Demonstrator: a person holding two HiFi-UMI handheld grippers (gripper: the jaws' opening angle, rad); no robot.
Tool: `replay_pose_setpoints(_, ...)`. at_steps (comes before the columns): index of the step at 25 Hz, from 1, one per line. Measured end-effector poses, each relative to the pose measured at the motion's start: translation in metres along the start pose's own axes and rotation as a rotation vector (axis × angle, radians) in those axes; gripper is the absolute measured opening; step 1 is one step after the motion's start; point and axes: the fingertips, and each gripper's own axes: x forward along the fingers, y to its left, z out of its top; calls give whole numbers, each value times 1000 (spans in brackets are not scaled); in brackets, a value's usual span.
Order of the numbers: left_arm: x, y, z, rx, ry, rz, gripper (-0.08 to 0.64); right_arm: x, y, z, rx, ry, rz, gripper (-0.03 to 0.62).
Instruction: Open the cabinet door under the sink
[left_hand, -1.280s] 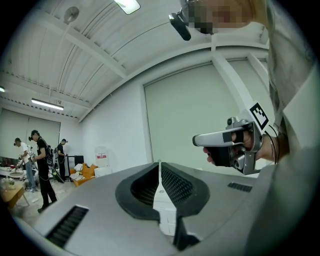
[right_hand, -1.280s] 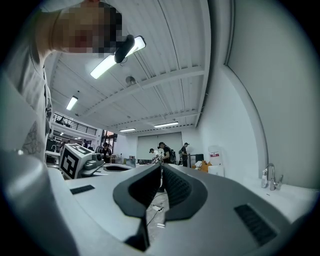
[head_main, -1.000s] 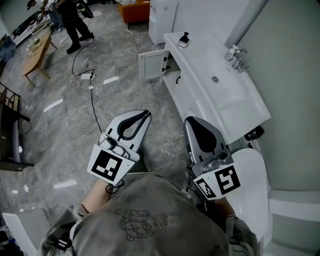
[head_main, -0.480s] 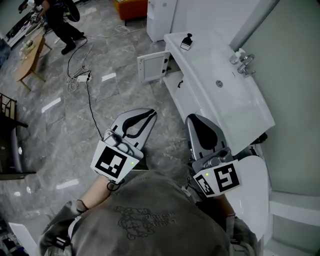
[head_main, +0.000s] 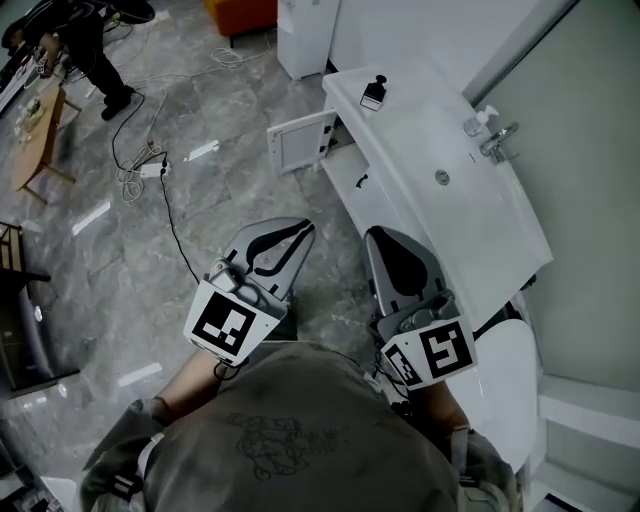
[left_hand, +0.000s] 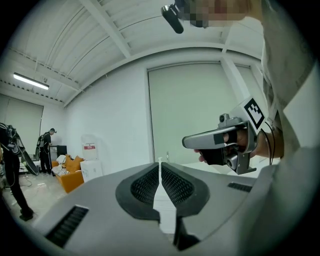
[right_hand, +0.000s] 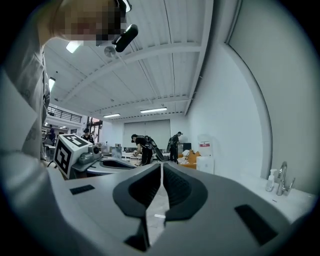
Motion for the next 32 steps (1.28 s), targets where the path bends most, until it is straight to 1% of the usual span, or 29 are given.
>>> replay_pose_setpoints(3,12,34,-3,-9,3,-19,28,34,-8,0,8,14,-22,34)
replay_pose_setpoints(5,20,52,-6,1,13,-41,28,56,-12,-1,11,28,-28,34)
replay_pose_setpoints(9,40,81,-10,4,12,-71,28,89,-21,-1,1,39,-42,34)
replay_pose_setpoints(14,60,110,-18,-17,13,-90,28,116,-43,-7,14,49,-92,34)
replay_pose_setpoints(16,69,117,-21,-18,16,-100,28,123,-49,-10,26,55,-106,34)
replay_pose_setpoints(19,82,124,-24,-30,19,-109,29,130,-59,-12,14,60,-126,34)
replay_pose_setpoints(22,96,129,-28,-44,17,-119,28,132,-73,-17,22,68,-147,34)
replay_pose_setpoints(25,107,130,-29,-50,17,-123,28,130,-84,-25,31,85,-151,34)
replay_pose_setpoints(29,118,130,-38,-42,53,-119,28,129,-100,-37,52,92,-163,34)
replay_pose_setpoints(32,132,129,-42,-82,54,-114,29,128,-120,-45,56,108,-196,34)
